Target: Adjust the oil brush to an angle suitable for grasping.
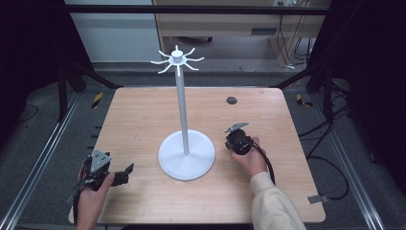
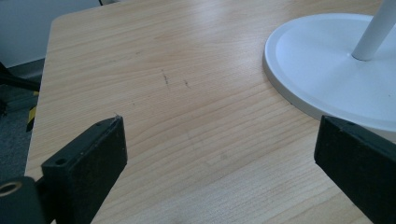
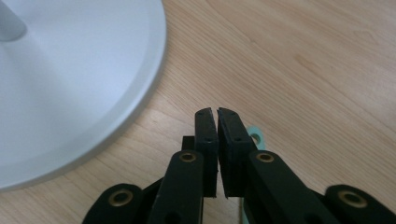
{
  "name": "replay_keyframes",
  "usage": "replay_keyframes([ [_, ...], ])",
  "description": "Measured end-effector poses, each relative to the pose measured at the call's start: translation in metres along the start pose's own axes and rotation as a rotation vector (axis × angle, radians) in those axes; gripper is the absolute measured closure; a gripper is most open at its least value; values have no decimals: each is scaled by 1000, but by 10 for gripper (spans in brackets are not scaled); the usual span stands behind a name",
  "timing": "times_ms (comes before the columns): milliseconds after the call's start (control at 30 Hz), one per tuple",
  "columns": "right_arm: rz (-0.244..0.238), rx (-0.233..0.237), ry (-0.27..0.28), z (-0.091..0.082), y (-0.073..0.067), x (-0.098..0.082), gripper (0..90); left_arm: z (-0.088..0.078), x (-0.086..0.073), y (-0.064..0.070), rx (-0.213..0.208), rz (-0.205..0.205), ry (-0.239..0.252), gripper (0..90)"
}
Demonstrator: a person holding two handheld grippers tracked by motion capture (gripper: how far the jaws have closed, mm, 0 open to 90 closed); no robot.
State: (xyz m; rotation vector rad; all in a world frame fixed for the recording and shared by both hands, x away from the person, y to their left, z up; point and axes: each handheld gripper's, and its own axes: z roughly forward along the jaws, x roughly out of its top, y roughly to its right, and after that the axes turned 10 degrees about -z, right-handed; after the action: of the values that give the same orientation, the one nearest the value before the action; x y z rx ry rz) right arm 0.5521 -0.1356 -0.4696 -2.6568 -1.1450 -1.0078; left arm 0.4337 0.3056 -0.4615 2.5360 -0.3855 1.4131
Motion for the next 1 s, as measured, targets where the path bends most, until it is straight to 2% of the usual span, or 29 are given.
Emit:
replay_keyframes([
  [400,-16,-10,-82,8,6,-8,900,0,0,0,0,7,4,21],
  [467,-7,-14,-96,8,7,-8,900,0,0,0,0,7,4,21],
  [600,2,-7,-95,9,8,-9,900,-1,0,1,1,10,7,21],
  [767,5,-46,-116,8,11,-9,900,-1,1,1,-3,15,5,21],
  [1000,107,-89,-110,3,29,-17,900,-2,1,2,-3,19,13,21],
])
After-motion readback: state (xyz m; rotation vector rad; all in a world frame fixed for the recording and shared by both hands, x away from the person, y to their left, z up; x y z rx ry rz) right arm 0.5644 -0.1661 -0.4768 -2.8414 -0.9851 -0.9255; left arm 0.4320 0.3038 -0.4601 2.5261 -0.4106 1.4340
